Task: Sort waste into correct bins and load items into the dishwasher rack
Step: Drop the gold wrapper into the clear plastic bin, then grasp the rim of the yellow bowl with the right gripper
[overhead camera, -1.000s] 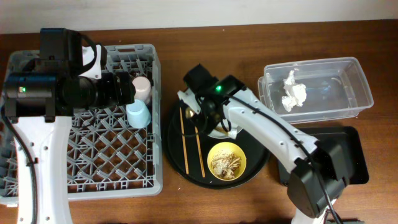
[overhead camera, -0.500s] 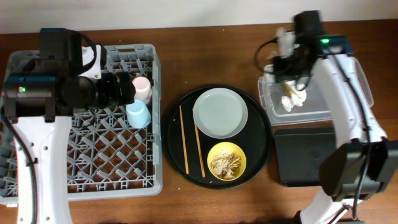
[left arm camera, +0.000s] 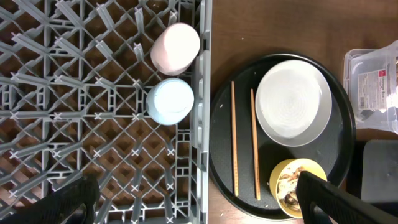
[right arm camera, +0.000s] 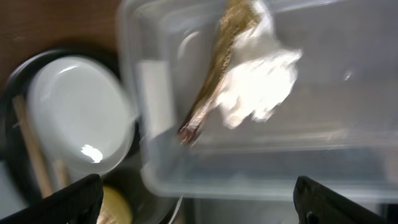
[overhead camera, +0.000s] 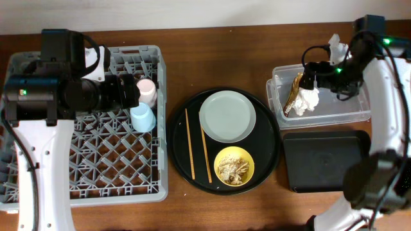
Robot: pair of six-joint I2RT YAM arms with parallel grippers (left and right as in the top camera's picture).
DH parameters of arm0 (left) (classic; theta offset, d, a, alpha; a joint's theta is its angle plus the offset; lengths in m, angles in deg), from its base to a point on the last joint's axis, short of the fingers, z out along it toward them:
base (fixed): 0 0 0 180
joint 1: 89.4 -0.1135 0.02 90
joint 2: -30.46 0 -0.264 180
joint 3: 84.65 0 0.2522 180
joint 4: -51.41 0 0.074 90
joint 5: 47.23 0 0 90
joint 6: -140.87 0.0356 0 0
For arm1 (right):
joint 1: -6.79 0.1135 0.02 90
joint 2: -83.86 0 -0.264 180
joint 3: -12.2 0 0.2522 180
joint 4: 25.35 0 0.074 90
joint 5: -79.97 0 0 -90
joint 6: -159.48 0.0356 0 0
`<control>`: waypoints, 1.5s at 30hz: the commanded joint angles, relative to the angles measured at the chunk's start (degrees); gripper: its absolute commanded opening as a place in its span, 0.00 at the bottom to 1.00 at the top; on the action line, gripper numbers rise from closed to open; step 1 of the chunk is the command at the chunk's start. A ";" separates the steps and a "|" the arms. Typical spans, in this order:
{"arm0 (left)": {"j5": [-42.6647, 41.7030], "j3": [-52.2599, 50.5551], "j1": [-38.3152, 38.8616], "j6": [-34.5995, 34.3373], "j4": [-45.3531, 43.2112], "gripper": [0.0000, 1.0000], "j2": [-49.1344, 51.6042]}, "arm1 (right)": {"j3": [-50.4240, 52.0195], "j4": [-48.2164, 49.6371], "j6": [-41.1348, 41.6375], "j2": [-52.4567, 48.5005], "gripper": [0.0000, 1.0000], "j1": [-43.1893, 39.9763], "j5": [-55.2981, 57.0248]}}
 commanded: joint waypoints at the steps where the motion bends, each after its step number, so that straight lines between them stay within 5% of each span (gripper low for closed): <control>1: -0.42 0.00 -0.15 -0.11 0.11 0.99 0.15 | -2.67 -6.01 0.52 9.40 0.99 -0.17 -5.20; 5: -0.42 0.00 -0.15 -0.11 0.11 0.99 0.15 | -2.45 -17.05 0.24 10.32 0.93 0.17 -11.39; 7: -0.42 0.00 -0.15 -0.11 0.11 0.99 0.15 | -0.92 -20.09 -1.16 10.54 0.67 2.32 -11.37; 10: -0.42 0.00 -0.15 -0.11 0.11 0.99 0.15 | 2.08 -19.34 -1.03 11.10 0.44 8.76 -11.34; 15: -0.42 0.00 -0.15 -0.11 0.11 0.99 0.15 | 9.14 -12.57 4.22 11.10 0.44 24.35 -10.34; 22: -0.42 0.00 -0.15 -0.11 0.11 0.99 0.15 | 27.65 8.96 25.90 11.10 0.46 48.63 4.04; 28: -0.42 0.00 -0.15 -0.11 0.11 0.99 0.15 | 36.50 23.32 29.94 10.99 0.45 60.54 15.39; 33: -0.42 0.00 -0.15 -0.11 0.11 0.99 0.15 | 38.93 24.74 35.69 10.97 0.41 64.19 26.64; 45: -0.42 0.00 -0.15 -0.11 0.11 0.99 0.15 | 39.56 28.17 36.72 5.62 0.37 64.37 20.79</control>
